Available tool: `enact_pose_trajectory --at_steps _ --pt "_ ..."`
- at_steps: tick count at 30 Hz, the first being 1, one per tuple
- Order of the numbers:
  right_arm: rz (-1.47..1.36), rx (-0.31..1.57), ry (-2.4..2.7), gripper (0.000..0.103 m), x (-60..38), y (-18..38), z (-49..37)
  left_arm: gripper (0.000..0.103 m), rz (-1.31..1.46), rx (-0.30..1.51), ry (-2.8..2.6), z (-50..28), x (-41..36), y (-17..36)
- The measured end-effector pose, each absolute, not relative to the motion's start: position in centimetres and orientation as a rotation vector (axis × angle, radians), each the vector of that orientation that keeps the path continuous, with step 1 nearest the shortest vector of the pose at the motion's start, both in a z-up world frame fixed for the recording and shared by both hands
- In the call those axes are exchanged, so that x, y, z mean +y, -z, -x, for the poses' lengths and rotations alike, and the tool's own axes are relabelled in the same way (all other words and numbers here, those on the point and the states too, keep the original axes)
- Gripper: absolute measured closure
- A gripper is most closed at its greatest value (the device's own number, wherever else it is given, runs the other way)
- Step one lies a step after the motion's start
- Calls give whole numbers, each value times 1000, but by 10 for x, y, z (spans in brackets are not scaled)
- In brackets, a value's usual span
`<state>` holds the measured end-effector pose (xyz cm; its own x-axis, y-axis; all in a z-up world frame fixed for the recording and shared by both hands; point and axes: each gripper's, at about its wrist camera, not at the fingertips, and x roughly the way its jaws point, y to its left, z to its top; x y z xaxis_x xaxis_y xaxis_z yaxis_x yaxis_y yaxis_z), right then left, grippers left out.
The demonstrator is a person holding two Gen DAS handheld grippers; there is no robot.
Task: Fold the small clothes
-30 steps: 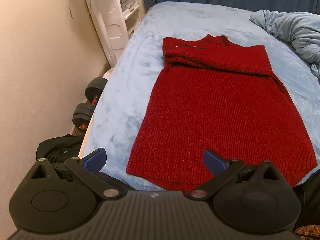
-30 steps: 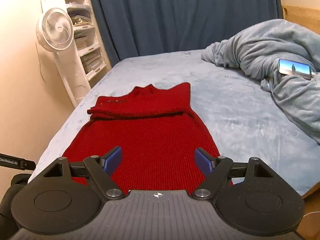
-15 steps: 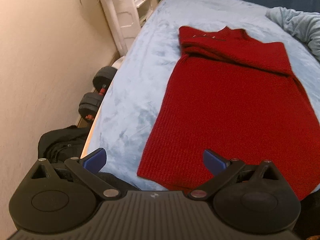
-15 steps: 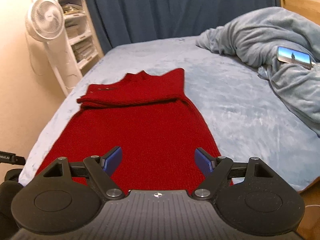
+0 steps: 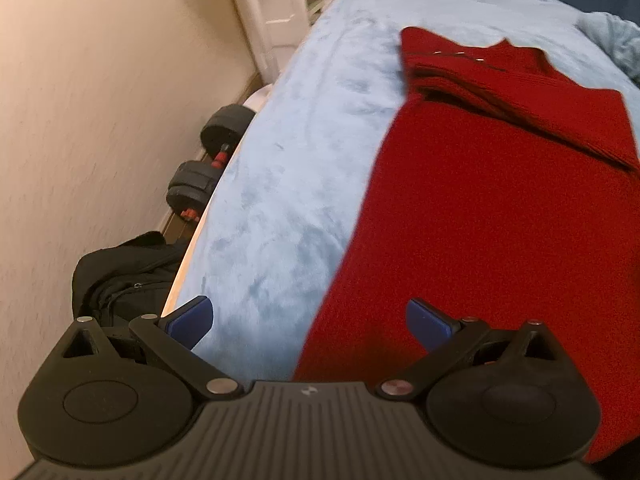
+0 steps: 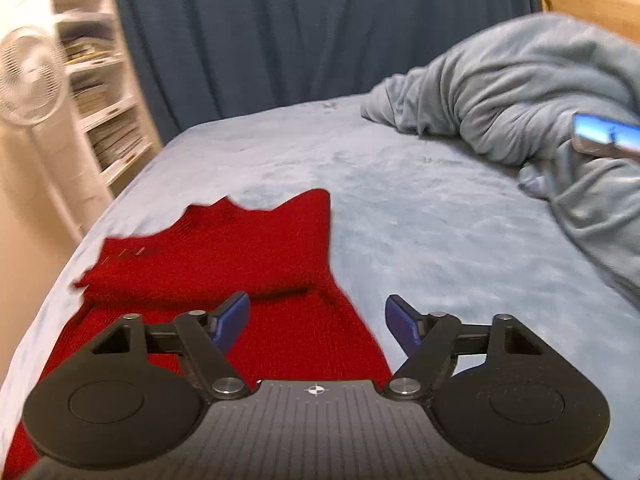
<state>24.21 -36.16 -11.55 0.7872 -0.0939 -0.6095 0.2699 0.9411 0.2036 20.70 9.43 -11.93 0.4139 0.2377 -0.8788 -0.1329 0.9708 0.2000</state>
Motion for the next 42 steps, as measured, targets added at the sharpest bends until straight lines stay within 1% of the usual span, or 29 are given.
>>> enact_pose_trajectory --at_steps 5,9,10,11,12,13,16,19,20,21,23,24,27,29,31,33,35,36,38,40,42 --pt "-299 733 252 35 -372 161 -360 0 -101 1137 -273 -242 98 131" --pt "-320 819 271 35 -375 198 -414 0 -118 1158 -274 -261 94 141" --pt "-319 836 267 39 -377 205 -421 0 -125 1161 -272 -263 93 143" --pt "-325 853 249 50 -380 211 -427 0 -133 1165 -270 -266 92 146" --pt "-346 855 222 76 -384 214 -428 0 -140 1171 -273 -268 91 149" --pt "-355 840 214 84 -390 214 -425 0 -144 1176 -275 -270 91 152" --pt "-422 781 203 87 -413 212 -413 0 -139 1185 -278 -274 91 158" --pt "-460 787 250 89 -425 221 -409 0 -159 1197 -277 -277 89 163" --pt "-462 788 243 88 -423 223 -409 0 -161 1195 -278 -277 88 163" --pt "-455 798 240 83 -420 222 -410 0 -161 1191 -276 -276 87 163" --pt "-497 848 261 55 -420 218 -409 0 -167 1179 -268 -275 86 161" --pt "-534 880 283 36 -422 214 -403 0 -172 1162 -261 -274 86 160" --pt "-581 868 234 36 -423 198 -357 0 -187 1106 -225 -272 92 162" --pt "-531 881 193 32 -418 190 -312 0 -181 1070 -162 -271 97 164" --pt "-453 908 190 21 -415 190 -267 0 -191 1050 -65 -270 101 171" --pt "-356 960 214 21 -417 199 -221 0 -225 1043 28 -269 100 181" --pt "-342 1039 218 20 -421 213 -193 0 -230 1101 111 -271 100 196" --pt "-388 1086 191 19 -424 222 -180 0 -203 1124 129 -272 104 204" --pt "-388 1054 152 18 -419 220 -159 0 -110 1147 125 -274 114 207" --pt "-426 1097 114 18 -412 218 -153 0 4 1203 149 -275 125 207" --pt "-453 1142 44 18 -401 215 -148 0 32 1241 227 -269 125 206"
